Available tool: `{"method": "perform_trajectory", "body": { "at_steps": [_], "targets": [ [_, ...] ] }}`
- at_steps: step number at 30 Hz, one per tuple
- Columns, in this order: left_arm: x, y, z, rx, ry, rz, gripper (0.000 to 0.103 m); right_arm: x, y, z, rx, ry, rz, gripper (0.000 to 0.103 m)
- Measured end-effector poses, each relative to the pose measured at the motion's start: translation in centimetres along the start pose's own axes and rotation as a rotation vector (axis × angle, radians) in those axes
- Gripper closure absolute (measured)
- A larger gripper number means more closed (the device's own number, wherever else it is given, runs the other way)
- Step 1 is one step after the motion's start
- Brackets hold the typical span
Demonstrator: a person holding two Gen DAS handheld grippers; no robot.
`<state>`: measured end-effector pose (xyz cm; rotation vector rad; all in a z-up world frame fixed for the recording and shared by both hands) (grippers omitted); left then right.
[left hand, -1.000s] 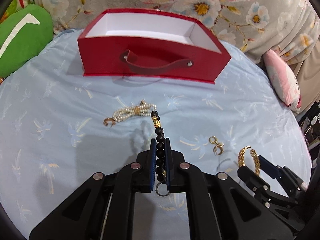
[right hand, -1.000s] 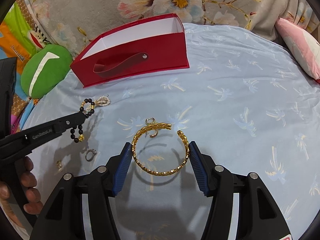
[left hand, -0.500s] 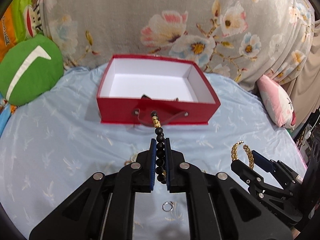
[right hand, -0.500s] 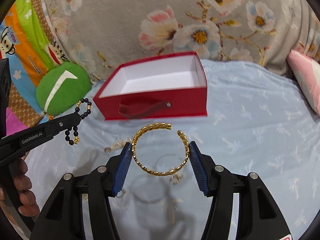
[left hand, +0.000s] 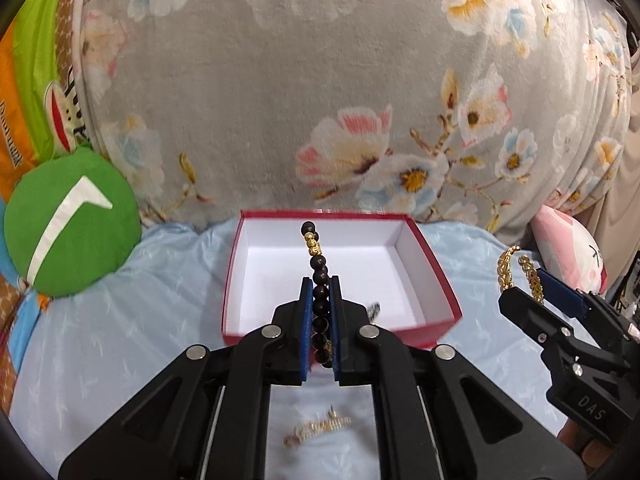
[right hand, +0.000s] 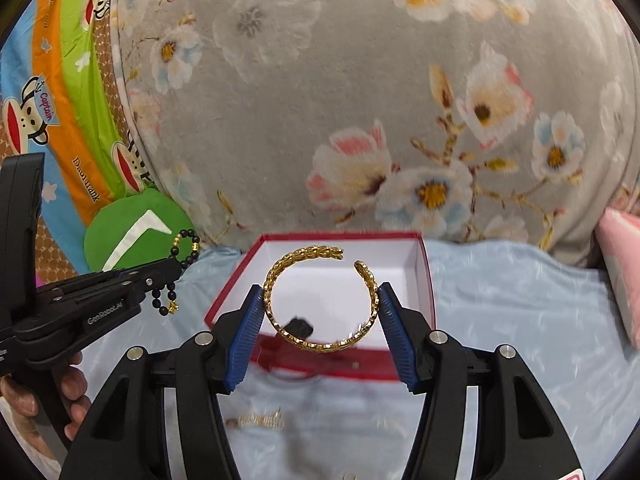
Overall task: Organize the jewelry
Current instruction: 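Carry the beaded bracelet and gold bangle over the red box, then open both tools to drop the bracelet and bangle into the box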
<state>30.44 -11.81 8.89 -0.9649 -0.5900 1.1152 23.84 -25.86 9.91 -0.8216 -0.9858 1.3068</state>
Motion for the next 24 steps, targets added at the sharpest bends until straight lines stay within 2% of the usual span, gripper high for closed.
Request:
{"method": "perform_trajectory", "body": {
  "at_steps": [3,8,14,17,19,20,21,24],
  "targets": [
    [0.2,-2.1,-2.5,-0.011,-0.011,-0.007,0.096,-0.3,-1.9,-2.1,-0.010,0.013,0.020,0.047],
    [0.9,-4.3,-7.3,-0.002,-0.048,-0.011,0.096,-2.6,-3.9,-7.3,0.018,0.000,-0.032,0.047],
    [1.1,-4.8,-13.7,0.051,-0.065,-0.029,0.096,-5.0,-3.5,-14.7,0.101,-0.027,-0.101,0.046],
    [0.8,-4.4,-16.6,0.080,-0.069,-0.043,0.095,-5.1,-2.6,-18.0,0.151,-0.070,-0.107,0.045],
    [1.2,-3.6,-18.7,0.115,-0.083,-0.029,0.067,-5.5,-2.0,-19.6,0.165,-0.061,-0.109,0.037],
    [1.5,-3.3,-19.3,0.121,-0.098,-0.028,0.038,-5.6,-1.9,-19.9,0.159,-0.050,-0.109,0.034],
    [1.9,-3.2,-19.7,0.108,-0.125,-0.031,0.030,-5.8,-1.9,-19.9,0.149,-0.041,-0.111,0.033],
    [2.9,-2.5,-19.6,0.106,-0.164,-0.041,0.027,-5.9,-1.7,-18.8,0.124,-0.041,-0.107,0.030]
  ]
}}
Point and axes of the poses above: each gripper's, at about its wrist camera, not at the fingertips, and z roughly against the way its jaws point, x to its left, y to its underside, the point moved 10 cm from there along -z, roughly the way its jaws point, and after that the axes turned 4 degrees about -y, right-handed, at the moved point
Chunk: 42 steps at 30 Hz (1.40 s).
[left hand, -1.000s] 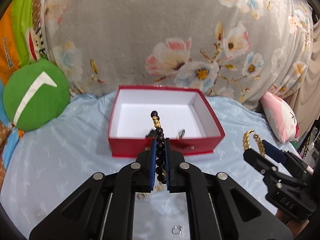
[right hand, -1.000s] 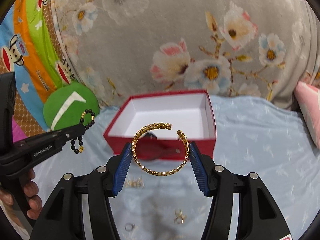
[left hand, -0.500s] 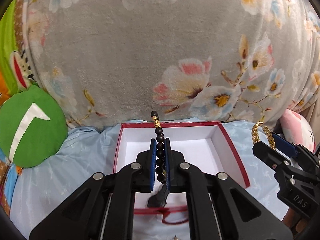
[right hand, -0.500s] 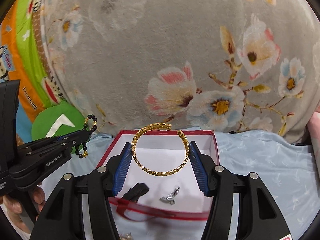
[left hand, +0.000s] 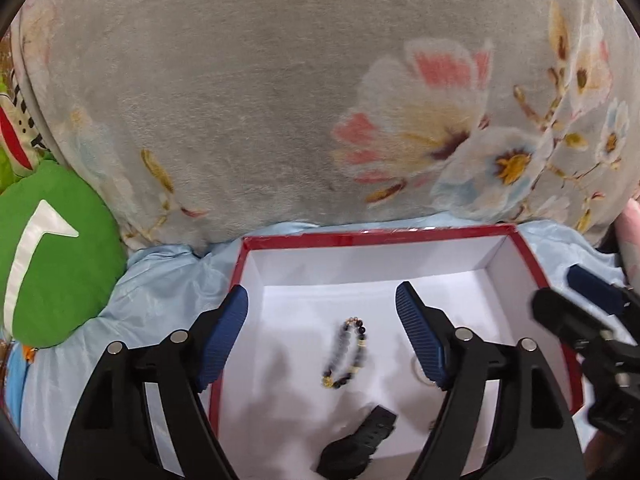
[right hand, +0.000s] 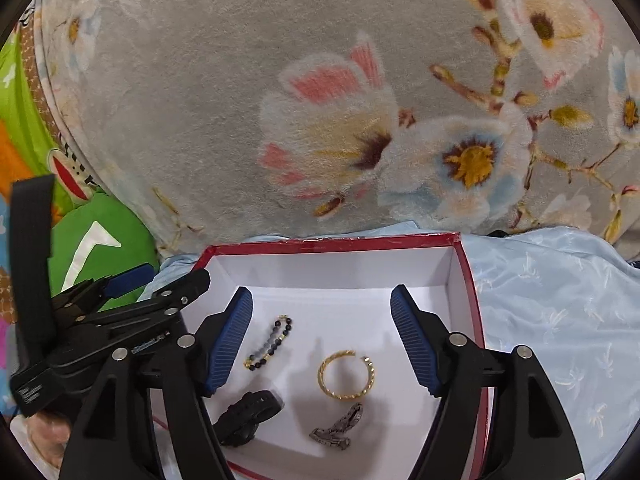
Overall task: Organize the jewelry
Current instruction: 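Open both tools to drop the bracelet and bangle into the box, then withdraw both open tools back over the remaining jewelry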
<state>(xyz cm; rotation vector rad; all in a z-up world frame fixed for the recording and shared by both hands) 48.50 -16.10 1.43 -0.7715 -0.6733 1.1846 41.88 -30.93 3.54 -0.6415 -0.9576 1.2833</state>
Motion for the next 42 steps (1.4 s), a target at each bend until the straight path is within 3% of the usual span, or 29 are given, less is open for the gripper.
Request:
{"method": "perform_trajectory", "body": {
  "at_steps": [5,10,13,18,29,34,42],
  "targets": [
    [2.2,1.5,2.9,0.014,0.045,0.083,0.021,0.4,1.3,3.7,-0.034,-0.003,-0.005,0.028],
    [4.0,4.5,7.4,0.015,0.024,0.090,0.013,1.0,4.8,8.7,-0.049,0.035,0.022,0.023],
    [5.1,8.1,9.5,0.054,0.020,0.097,0.013,1.1,8.4,11.4,-0.030,0.084,0.059,0.023],
    [7.0,15.1,11.8,0.129,-0.054,0.083,0.013,0.7,15.3,14.8,0.039,0.148,0.070,0.023],
    [6.5,26.1,15.6,0.257,0.008,0.103,0.013,-0.5,25.9,17.9,0.185,0.189,-0.026,0.023],
    [5.1,28.7,16.8,0.271,0.022,0.073,0.013,-0.6,27.9,17.9,0.221,0.184,-0.059,0.023],
    [5.4,30.9,16.8,0.315,0.033,0.117,0.013,0.9,28.7,17.6,0.240,0.154,-0.058,0.028]
  ]
}}
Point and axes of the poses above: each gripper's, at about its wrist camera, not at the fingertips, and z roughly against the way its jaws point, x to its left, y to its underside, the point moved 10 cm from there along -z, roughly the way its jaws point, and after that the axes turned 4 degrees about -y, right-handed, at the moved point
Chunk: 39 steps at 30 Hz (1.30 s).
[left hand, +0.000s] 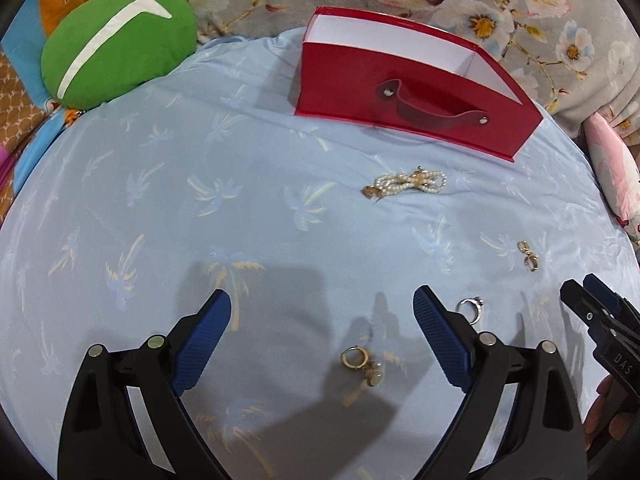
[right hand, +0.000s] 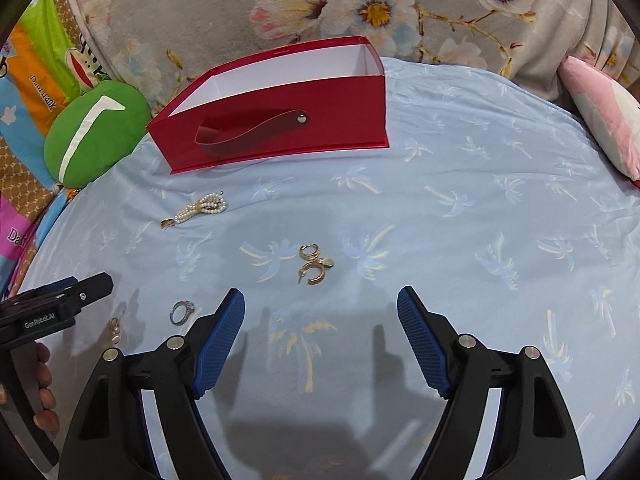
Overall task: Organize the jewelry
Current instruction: 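Withdraw both open tools back over the remaining jewelry, then grasp the pearl bracelet with left tool while right tool grasps the silver ring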
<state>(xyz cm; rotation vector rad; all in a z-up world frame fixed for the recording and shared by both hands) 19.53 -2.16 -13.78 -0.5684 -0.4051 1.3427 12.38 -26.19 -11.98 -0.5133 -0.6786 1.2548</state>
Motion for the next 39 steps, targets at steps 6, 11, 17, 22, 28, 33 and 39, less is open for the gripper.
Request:
{"method": "perform_trajectory", "body": {
  "at_steps": [6,11,17,22,28,33,39],
  "targets": [
    [0.0,-1.5,-0.2,-0.009,0.006,0.001,0.013,0.8,0.0,-0.7,0.009,-0.005,0.011,0.029],
    [-3.2,-4.5,-1.5,-0.010,0.060,-0.106,0.013,0.5,0.0,-0.9,0.015,-0.006,0.001,0.029],
    [-8.2,-7.7,-4.9,-0.018,0.085,-0.257,0.014,-0.1,-0.2,-0.5,0.008,-0.001,-0.008,0.029],
    [-10.4,-7.5,-8.5,0.067,0.090,-0.287,0.031,-1.0,-0.3,-0.3,0.017,0.007,-0.029,0.029],
    [-11.5,-7.3,-8.3,0.066,0.085,-0.303,0.082,-1.7,-0.2,-0.9,0.048,0.002,-0.066,0.029],
    [-11.5,-7.6,-6.3,0.036,0.116,-0.282,0.089,-0.8,-0.3,-1.3,0.057,-0.020,-0.056,0.029],
    [-7.8,-9.0,-1.9,-0.038,0.149,-0.161,0.089,2.6,0.3,-1.8,0.086,-0.086,0.009,0.031]
  ]
}}
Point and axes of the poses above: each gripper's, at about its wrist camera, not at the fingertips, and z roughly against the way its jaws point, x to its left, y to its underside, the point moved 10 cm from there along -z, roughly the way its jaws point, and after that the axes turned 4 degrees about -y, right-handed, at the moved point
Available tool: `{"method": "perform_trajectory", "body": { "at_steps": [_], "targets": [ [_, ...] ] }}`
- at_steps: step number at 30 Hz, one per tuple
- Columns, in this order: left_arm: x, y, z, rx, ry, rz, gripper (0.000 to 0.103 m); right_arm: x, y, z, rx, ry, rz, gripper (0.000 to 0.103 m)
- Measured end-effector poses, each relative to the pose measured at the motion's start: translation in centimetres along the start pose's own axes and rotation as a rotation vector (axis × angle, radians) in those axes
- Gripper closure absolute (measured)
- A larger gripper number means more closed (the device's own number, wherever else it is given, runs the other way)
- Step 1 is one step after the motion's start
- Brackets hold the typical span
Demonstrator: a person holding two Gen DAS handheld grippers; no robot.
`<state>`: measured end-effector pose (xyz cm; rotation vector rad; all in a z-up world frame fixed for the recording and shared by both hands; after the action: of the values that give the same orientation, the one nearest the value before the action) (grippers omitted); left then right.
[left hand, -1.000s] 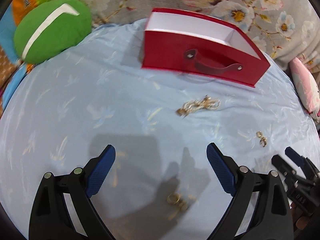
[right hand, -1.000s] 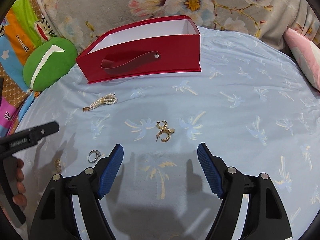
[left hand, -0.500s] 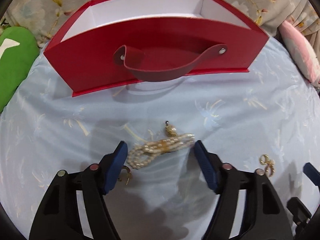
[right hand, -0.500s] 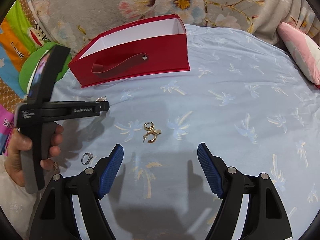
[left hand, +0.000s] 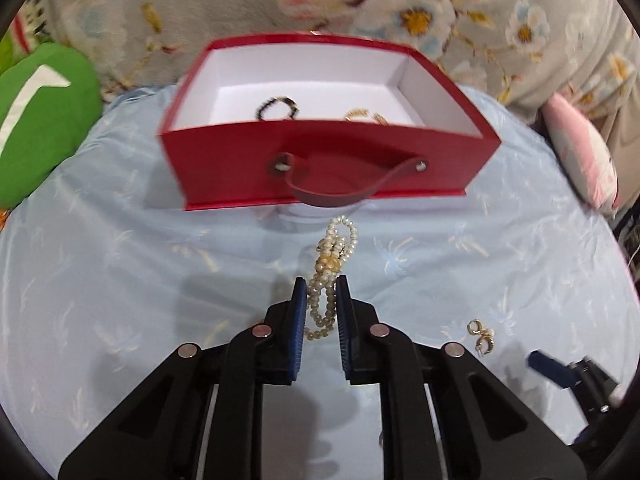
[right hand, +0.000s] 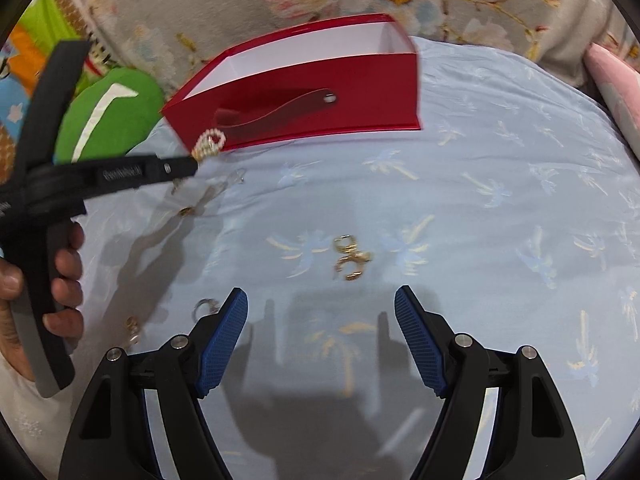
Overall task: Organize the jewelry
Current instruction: 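Grasp the pearl bracelet with left tool while right tool grasps the silver ring, then lift and carry the pearl bracelet and silver ring over the red box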
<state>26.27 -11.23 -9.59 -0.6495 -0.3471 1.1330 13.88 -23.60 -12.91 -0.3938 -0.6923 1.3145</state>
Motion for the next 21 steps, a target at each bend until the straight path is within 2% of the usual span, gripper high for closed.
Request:
{"method": "perform_trajectory", "body": {
  "at_steps": [6,8,13,15,17,21],
  "targets": [
    [4.3,1.7,3.1,-0.004,-0.058,0.100,0.089,5.1,1.2,-1.8,0.046,-0.072,0.102,0.042],
    [5.5,2.6,3.5,0.004,-0.062,0.126,0.089,6.3,1.7,-2.8,0.070,-0.076,0.131,0.047],
    [7.3,4.5,4.2,0.013,-0.079,0.153,0.089,7.4,1.9,-3.9,0.072,-0.050,0.164,0.050],
    [7.8,5.2,4.3,0.019,-0.079,0.164,0.089,7.5,1.8,-4.0,0.067,-0.029,0.180,0.059],
    [8.1,5.7,4.3,0.025,-0.075,0.178,0.089,7.4,1.7,-4.1,0.063,-0.004,0.200,0.077],
    [8.4,6.4,4.4,0.031,-0.067,0.189,0.089,7.2,1.7,-4.1,0.060,0.001,0.205,0.081]
  ]
}}
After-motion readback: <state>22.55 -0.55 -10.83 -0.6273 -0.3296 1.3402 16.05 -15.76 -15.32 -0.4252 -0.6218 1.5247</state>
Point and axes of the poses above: each gripper's, at about its wrist camera, not at the fingertips, and z roughly against the way its jaws point, x to its left, y to its underside, the point moved 10 cm from there along -z, roughly the way its jaws point, and after that the axes turned 4 degrees about -y, right-handed, at the moved point
